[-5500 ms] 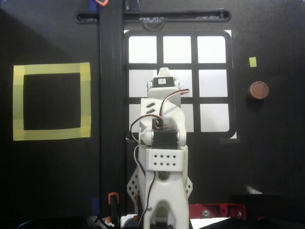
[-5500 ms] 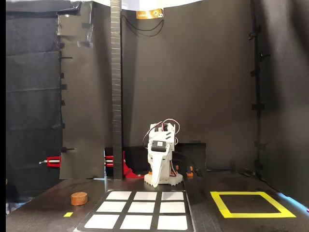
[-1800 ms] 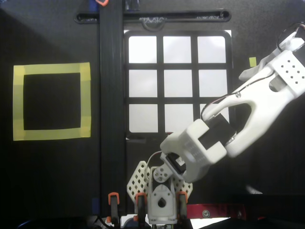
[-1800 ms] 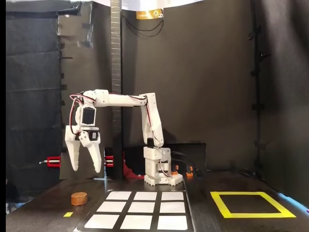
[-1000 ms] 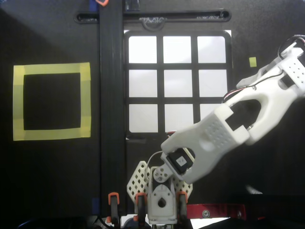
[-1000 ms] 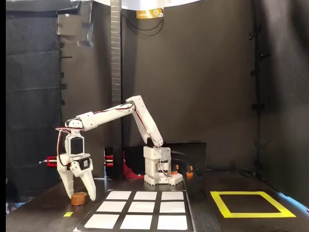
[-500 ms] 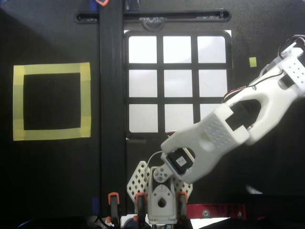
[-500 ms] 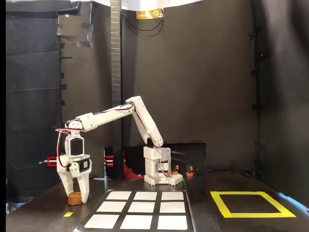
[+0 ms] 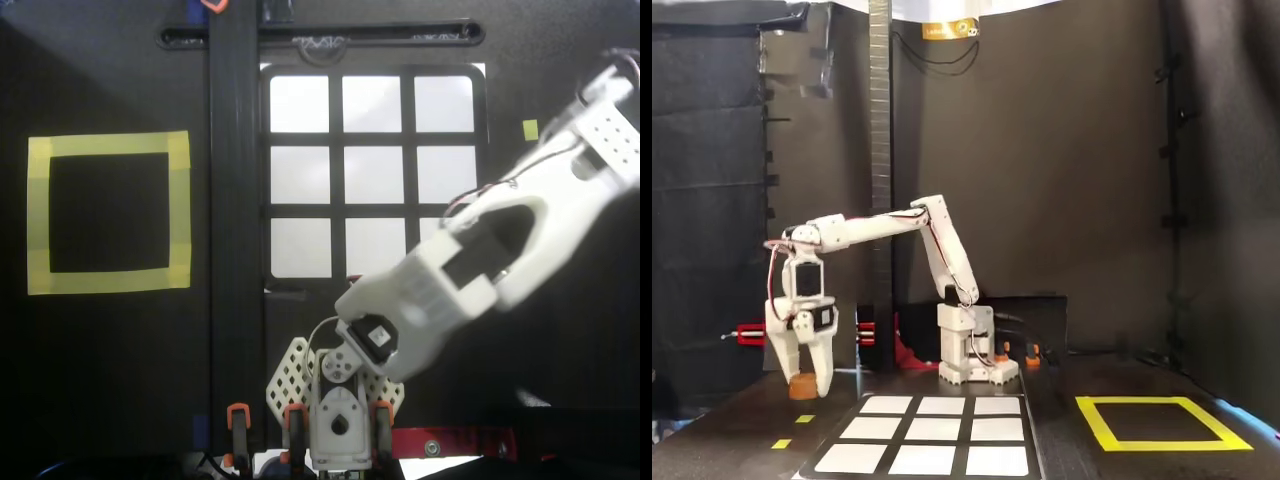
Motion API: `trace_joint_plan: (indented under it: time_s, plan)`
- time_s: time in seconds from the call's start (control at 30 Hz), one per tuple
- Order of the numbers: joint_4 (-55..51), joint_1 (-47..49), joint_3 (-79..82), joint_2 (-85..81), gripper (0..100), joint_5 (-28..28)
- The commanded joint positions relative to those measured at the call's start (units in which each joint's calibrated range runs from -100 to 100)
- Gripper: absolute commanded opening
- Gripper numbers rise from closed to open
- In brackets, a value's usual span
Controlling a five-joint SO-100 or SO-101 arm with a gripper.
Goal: Pick and place at Grid spot 2
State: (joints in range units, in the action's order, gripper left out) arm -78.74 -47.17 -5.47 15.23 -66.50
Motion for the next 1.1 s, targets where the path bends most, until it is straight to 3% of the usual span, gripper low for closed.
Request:
trace_joint_plan:
  time_s: [0.0, 0.33, 0.63, 0.87, 1.07]
  plan:
    - [-3.9, 0.46, -2.22, -6.9, 12, 0.44]
    - [-7.72, 1.72, -2.22, -12.14, 12, 1.95]
    - [-16.94, 19.31, -1.95, -17.55, 12, 20.07]
    - [-15.69, 34.06, -1.95, -17.72, 12, 37.56]
    - [-14.12, 39.34, -1.95, -17.98, 13, 50.94]
